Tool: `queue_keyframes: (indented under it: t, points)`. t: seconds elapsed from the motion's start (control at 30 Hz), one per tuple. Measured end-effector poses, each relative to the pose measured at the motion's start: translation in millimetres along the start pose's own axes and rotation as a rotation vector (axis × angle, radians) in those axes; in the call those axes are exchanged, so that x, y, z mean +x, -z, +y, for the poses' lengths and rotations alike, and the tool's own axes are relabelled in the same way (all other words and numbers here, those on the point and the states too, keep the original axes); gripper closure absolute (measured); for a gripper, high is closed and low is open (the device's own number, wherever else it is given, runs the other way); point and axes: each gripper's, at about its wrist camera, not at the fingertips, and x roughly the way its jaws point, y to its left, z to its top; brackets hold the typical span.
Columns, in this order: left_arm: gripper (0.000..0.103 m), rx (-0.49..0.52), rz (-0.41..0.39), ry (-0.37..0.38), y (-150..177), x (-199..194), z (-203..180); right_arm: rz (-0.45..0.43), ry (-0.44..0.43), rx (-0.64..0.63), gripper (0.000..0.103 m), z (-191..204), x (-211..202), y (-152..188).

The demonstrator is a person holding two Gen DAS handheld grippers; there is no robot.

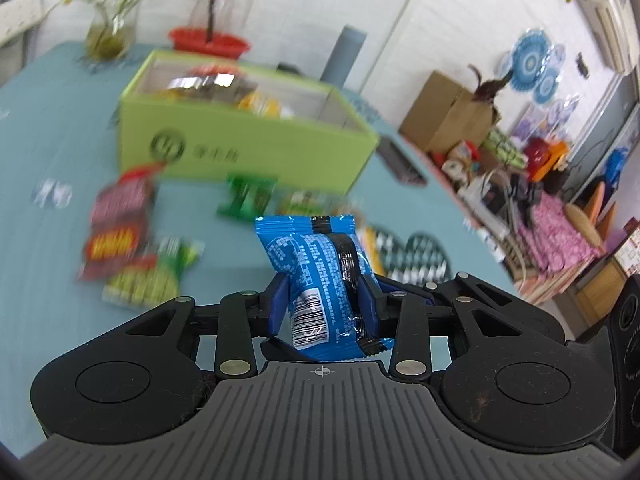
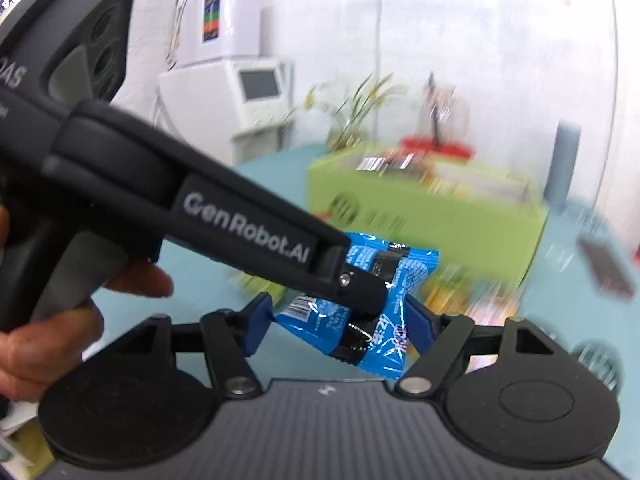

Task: Organize snacks
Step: 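Carry the blue snack bar with the left gripper into the box, release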

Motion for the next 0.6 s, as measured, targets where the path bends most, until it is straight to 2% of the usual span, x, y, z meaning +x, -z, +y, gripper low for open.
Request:
queue_keyframes:
  t: [0.17,0.33,0.43,0.5,0.53,0.6]
  points:
    - [0.087,0.03,-0.044,0.032,-83.9,34.2,-12.3,-0.049,0.049,-0.029,0.025,-52.8,34.8,-57.0]
    - [0.087,0.062,-0.044,0.03,-155.1,93.1,-14.2,-0.015,0.078,-0.022,0.024,-109.0,90.1,-98.4]
    - [0.087,0.042,-0.01,0.025,-177.9,133.5,-2.3,0.033,0.061,0.007,0.022,-137.4,129.1,-103.1]
    - [0.083,0.024,0.008,0.037,-182.8,155.4,9.3,0.046,0.03,0.033,0.013,-150.9,150.7,-96.9]
    - [0.076,0.008,0.019,0.045,-183.3,164.1,16.1,0.053,0.023,0.05,0.013,-155.4,157.9,-93.1]
    - [0.073,-0.028,0.033,0.071,-178.4,167.0,28.2,0.047,0.024,0.083,0.013,-159.7,154.9,-86.8]
